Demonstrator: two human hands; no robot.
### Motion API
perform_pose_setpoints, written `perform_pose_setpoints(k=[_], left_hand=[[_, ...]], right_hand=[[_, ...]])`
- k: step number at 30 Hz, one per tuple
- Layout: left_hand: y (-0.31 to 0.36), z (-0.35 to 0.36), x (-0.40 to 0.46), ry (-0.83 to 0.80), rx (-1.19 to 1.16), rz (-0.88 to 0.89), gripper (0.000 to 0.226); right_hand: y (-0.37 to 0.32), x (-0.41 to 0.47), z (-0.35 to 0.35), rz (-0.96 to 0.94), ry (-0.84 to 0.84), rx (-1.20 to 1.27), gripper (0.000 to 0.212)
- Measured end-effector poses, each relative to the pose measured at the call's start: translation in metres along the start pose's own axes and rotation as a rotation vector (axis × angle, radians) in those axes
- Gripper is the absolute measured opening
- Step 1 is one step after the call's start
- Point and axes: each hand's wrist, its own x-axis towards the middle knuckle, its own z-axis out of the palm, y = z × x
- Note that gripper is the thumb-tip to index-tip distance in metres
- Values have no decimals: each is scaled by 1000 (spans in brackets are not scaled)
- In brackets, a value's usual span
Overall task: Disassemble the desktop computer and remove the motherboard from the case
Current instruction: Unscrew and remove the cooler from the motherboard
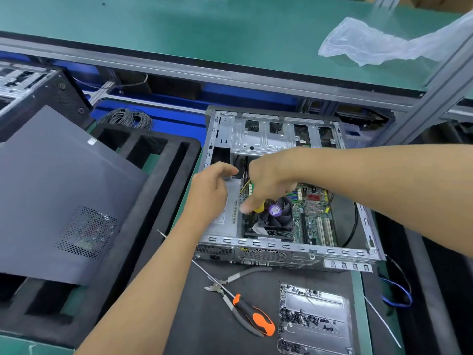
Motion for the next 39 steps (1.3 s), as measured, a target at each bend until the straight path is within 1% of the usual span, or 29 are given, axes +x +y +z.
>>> perform_pose_setpoints(k=[1, 2, 3, 4, 5, 6, 10, 12, 13, 14, 15, 16, 18, 20, 21, 22, 23, 24, 26, 28, 29, 30, 31, 32, 34, 36, 37, 38, 39], left_hand=[[1, 1, 0, -7, -3, -6, 45], [2, 1, 0, -14, -5, -10, 43], [2, 1, 0, -16, -2, -10, 42], [2, 1, -1, -9, 6, -8, 42], [2, 1, -1, 0, 17, -8, 43], [2, 1, -1, 5, 22, -11, 43], [3, 1, -1, 8, 36, 19, 44], [3, 1, 0, -2, 48, 37, 43], [2, 1, 0, -3, 54, 43, 43], [2, 2, 0, -4, 57, 47, 43], [1, 2, -1, -4, 58, 47, 43], [1, 2, -1, -6, 59, 45, 43], [1, 2, -1, -8, 53, 31, 43], [1, 2, -1, -17, 40, 19, 43], [1, 2, -1, -22, 38, 19, 43], [0, 2, -1, -22, 42, 19, 43], [-1, 2, -1, -16, 50, 19, 43], [-2, 2, -1, -8, 57, 19, 43], [-2, 3, 0, -4, 62, 30, 43], [-1, 3, 0, -16, 59, 29, 43], [0, 3, 1, -21, 56, 18, 43], [1, 3, 1, -20, 54, 8, 43], [1, 2, 0, -15, 56, 11, 42], [1, 2, 0, -12, 60, 24, 42], [1, 2, -1, -17, 64, 41, 41], [2, 2, -2, -30, 59, 31, 41], [3, 2, -2, -39, 57, 27, 41], [3, 2, -2, -43, 59, 23, 41], [2, 1, -2, -42, 63, 23, 41]], right_hand=[[0, 6, -3, 87, -102, 246, 67], [1, 12, -6, 166, -168, 418, 65], [1, 16, -9, 229, -210, 474, 62], [2, 19, -11, 266, -227, 435, 56], [3, 20, -12, 283, -218, 341, 50], [3, 19, -10, 248, -176, 182, 44], [-2, 0, 0, -186, 222, -631, 38], [-2, -7, 5, -395, 286, -914, 38], [-2, -9, 5, -433, 299, -964, 37], [0, -9, 4, -417, 316, -921, 38], [2, -8, 4, -349, 318, -760, 41], [3, -8, 4, -244, 280, -531, 49], [4, -3, 2, -23, 105, -42, 67], [5, 3, -3, 193, -94, 341, 78], [6, 5, -6, 283, -176, 448, 81], [8, 8, -7, 338, -228, 471, 81], [10, 10, -7, 345, -252, 416, 74], [11, 10, -7, 304, -214, 266, 59], [6, 6, -2, 54, -9, -232, 36], [-4, -1, 3, -208, 265, -702, 35], [-8, -3, 5, -330, 349, -865, 38], [-10, -4, 7, -421, 383, -964, 37], [-11, -5, 8, -444, 399, -964, 35], [-9, -5, 7, -401, 411, -843, 34], [-3, -3, 5, -190, 346, -362, 47], [-2, 3, 3, 63, 137, 147, 54], [-1, 6, 2, 181, 29, 342, 57], [-2, 9, -1, 274, -59, 473, 59], [-2, 12, -2, 334, -128, 534, 60]])
